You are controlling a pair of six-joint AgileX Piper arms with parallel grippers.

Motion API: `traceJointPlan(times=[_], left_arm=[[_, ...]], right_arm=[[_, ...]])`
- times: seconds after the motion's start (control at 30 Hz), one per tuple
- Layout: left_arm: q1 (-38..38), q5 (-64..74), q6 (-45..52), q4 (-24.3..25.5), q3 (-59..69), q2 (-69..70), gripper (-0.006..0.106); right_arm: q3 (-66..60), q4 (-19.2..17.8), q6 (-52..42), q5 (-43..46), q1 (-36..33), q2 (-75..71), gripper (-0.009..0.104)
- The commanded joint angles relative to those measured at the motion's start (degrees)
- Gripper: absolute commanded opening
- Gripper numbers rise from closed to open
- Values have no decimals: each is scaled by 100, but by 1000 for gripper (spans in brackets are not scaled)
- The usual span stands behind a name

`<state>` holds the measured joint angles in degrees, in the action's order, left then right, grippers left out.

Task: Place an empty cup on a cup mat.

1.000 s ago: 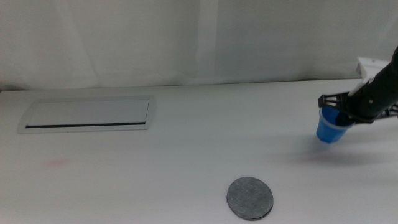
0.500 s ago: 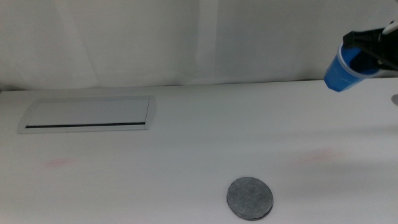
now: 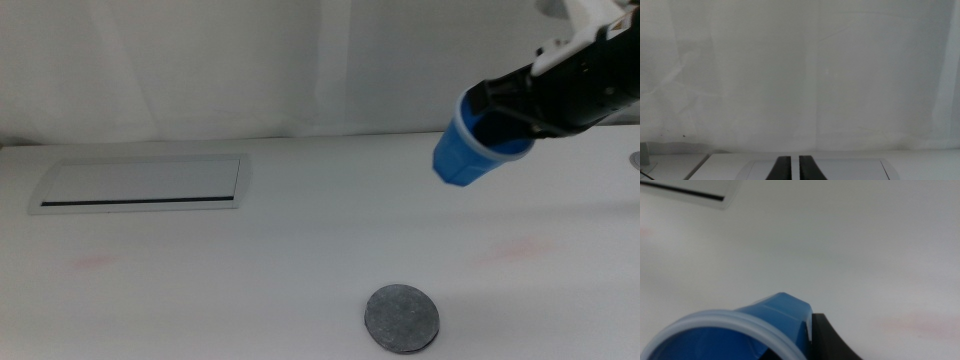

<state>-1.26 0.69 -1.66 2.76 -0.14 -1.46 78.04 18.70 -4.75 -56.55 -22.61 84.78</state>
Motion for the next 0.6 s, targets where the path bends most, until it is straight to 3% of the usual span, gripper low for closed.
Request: traceJointPlan(times=[0.0, 0.57], left_arm=[[14, 1, -30, -15, 217, 27, -3], [14, 1, -30, -15, 217, 27, -3]], right_arm=[[35, -159, 49, -54, -263, 74, -2], [-96, -586, 329, -51, -1046, 1080, -2]])
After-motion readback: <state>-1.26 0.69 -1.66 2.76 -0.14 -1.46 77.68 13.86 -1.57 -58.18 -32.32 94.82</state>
